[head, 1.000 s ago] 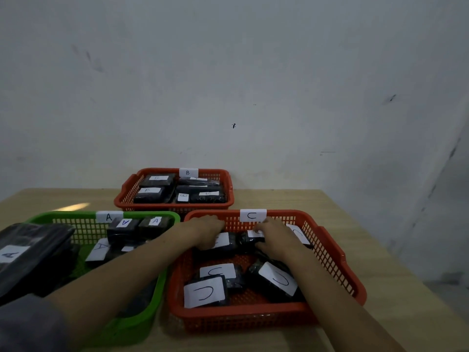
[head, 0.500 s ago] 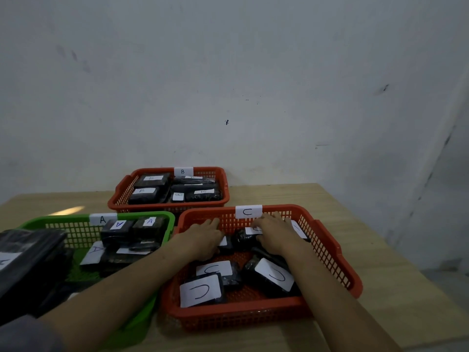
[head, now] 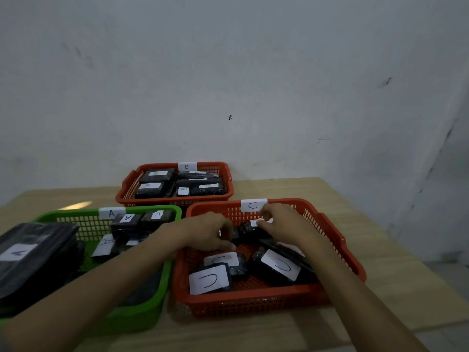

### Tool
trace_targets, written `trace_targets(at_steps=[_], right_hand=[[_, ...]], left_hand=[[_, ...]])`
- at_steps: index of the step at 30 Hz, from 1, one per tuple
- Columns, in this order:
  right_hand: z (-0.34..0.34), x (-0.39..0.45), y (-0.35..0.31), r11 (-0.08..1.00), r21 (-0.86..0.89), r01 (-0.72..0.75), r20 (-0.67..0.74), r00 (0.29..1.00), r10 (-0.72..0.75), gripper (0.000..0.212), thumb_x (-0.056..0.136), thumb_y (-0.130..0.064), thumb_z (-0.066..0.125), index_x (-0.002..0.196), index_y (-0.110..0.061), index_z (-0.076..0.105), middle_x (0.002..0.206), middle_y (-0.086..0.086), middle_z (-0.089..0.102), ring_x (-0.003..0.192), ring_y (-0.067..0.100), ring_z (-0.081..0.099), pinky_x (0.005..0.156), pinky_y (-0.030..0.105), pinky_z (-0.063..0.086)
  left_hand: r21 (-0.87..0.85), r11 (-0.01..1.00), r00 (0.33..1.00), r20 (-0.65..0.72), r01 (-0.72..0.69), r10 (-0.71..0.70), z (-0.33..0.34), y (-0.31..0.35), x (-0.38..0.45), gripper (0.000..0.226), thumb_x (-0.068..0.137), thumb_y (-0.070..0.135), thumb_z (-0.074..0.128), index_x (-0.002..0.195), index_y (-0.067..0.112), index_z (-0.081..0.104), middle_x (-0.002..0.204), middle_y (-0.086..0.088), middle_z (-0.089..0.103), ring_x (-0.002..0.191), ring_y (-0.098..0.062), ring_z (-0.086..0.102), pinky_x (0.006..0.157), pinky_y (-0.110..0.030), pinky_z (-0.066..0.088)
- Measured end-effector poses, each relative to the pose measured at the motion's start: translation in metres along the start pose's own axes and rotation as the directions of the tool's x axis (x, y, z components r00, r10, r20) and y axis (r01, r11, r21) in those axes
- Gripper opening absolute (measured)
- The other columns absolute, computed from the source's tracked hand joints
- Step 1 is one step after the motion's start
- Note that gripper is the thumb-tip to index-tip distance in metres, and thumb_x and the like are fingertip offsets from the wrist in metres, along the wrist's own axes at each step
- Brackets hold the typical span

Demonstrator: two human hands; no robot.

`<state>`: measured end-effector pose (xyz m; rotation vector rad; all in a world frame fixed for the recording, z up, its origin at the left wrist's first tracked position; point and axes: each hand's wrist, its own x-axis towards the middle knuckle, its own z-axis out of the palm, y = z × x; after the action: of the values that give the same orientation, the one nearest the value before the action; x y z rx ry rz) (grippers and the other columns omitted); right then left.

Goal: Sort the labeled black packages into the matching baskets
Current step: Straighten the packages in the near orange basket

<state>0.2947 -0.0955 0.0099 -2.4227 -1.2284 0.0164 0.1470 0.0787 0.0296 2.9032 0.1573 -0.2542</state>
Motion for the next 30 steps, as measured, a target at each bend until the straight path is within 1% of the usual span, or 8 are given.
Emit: trace_targets(at_steps=[2, 5, 10, 14, 19, 24, 27, 30], right_hand=[[-0.012, -0.012, 0.004, 0.996, -0.06, -0.065, 0.196, 0.978, 0.076, 0.047, 0.09, -0.045, 0.065, 0.129, -0.02, 0.06, 0.116, -0.002, 0.066, 0.101, 0.016, 0.063, 0.08, 0.03, 0.05], [-0.023, -0.031, 0.014, 0.959, -0.252, -0.133, 0.383, 0.896, 0.225, 0.05, 0.087, -0.049, 0.066, 0.128, -0.022, 0.059, 0.109, -0.001, 0.063, 0.095, 0.017, 0.061, 0.075, 0.032, 0.048], [-0.026, -0.044, 0.022, 0.958, -0.216, -0.188, 0.413, 0.871, 0.265, 0.049, 0.091, -0.048, 0.057, 0.135, -0.025, 0.055, 0.118, 0.0, 0.061, 0.093, 0.014, 0.059, 0.072, 0.03, 0.045], [-0.021, -0.05, 0.027, 0.955, -0.147, -0.258, 0.443, 0.846, 0.297, 0.053, 0.089, -0.057, 0.047, 0.132, -0.027, 0.053, 0.107, -0.004, 0.056, 0.082, 0.005, 0.054, 0.066, 0.029, 0.041], [-0.017, -0.056, 0.035, 0.971, -0.044, -0.235, 0.418, 0.879, 0.232, 0.052, 0.088, -0.062, 0.05, 0.128, -0.029, 0.057, 0.112, -0.004, 0.062, 0.093, 0.009, 0.06, 0.079, 0.03, 0.048], [-0.021, -0.057, 0.036, 0.977, 0.029, -0.21, 0.389, 0.903, 0.183, 0.051, 0.085, -0.062, 0.056, 0.126, -0.031, 0.059, 0.111, -0.005, 0.063, 0.094, 0.01, 0.062, 0.076, 0.03, 0.049], [-0.034, -0.056, 0.034, 0.963, 0.167, -0.209, 0.28, 0.947, 0.157, 0.045, 0.085, -0.058, 0.062, 0.121, -0.031, 0.061, 0.101, -0.007, 0.064, 0.088, 0.01, 0.065, 0.069, 0.027, 0.049], [-0.054, -0.055, 0.032, 0.942, 0.268, -0.199, 0.11, 0.978, 0.176, 0.041, 0.081, -0.059, 0.066, 0.115, -0.037, 0.058, 0.093, -0.018, 0.061, 0.08, 0.004, 0.065, 0.065, 0.025, 0.051]], left_hand=[[0.026, 0.999, 0.987, 0.153, 0.044, -0.047, 0.002, 0.002, -0.009, 0.042, 0.088, 0.056, 0.06, 0.114, 0.023, 0.063, 0.103, 0.008, 0.064, 0.093, -0.012, 0.06, 0.079, -0.029, 0.05], [0.059, 0.996, 0.975, 0.21, 0.06, -0.071, 0.005, 0.005, -0.008, 0.049, 0.09, 0.057, 0.056, 0.123, 0.021, 0.062, 0.11, 0.006, 0.066, 0.093, -0.011, 0.06, 0.085, -0.031, 0.05], [0.094, 0.992, 0.95, 0.294, 0.081, -0.105, 0.008, 0.015, 0.002, 0.062, 0.084, 0.061, 0.062, 0.131, 0.022, 0.059, 0.125, 0.004, 0.063, 0.107, -0.015, 0.06, 0.096, -0.037, 0.049], [0.099, 0.992, 0.938, 0.331, 0.075, -0.104, 0.012, 0.017, 0.009, 0.055, 0.082, 0.061, 0.064, 0.12, 0.02, 0.063, 0.111, 0.004, 0.064, 0.098, -0.015, 0.06, 0.086, -0.032, 0.05], [0.087, 0.989, 0.966, 0.22, 0.119, -0.135, 0.017, 0.01, 0.014, 0.056, 0.087, 0.051, 0.065, 0.132, 0.021, 0.052, 0.126, 0.002, 0.057, 0.109, -0.019, 0.056, 0.094, -0.036, 0.048], [0.027, 0.999, 0.999, -0.008, -0.044, 0.045, 0.016, 0.018, 0.021, 0.066, 0.08, 0.036, 0.075, 0.138, 0.021, 0.045, 0.132, 0.001, 0.047, 0.119, -0.017, 0.047, 0.098, -0.029, 0.044], [-0.06, 0.99, 0.991, 0.013, -0.131, 0.132, 0.017, 0.032, 0.028, 0.076, 0.072, 0.041, 0.079, 0.138, 0.025, 0.045, 0.131, 0.006, 0.048, 0.118, -0.014, 0.049, 0.094, -0.025, 0.045], [-0.088, 0.978, 0.975, 0.095, -0.191, 0.199, 0.022, 0.049, 0.035, 0.096, 0.063, 0.055, 0.081, 0.145, 0.03, 0.037, 0.145, 0.011, 0.043, 0.129, -0.011, 0.043, 0.105, -0.029, 0.039]])
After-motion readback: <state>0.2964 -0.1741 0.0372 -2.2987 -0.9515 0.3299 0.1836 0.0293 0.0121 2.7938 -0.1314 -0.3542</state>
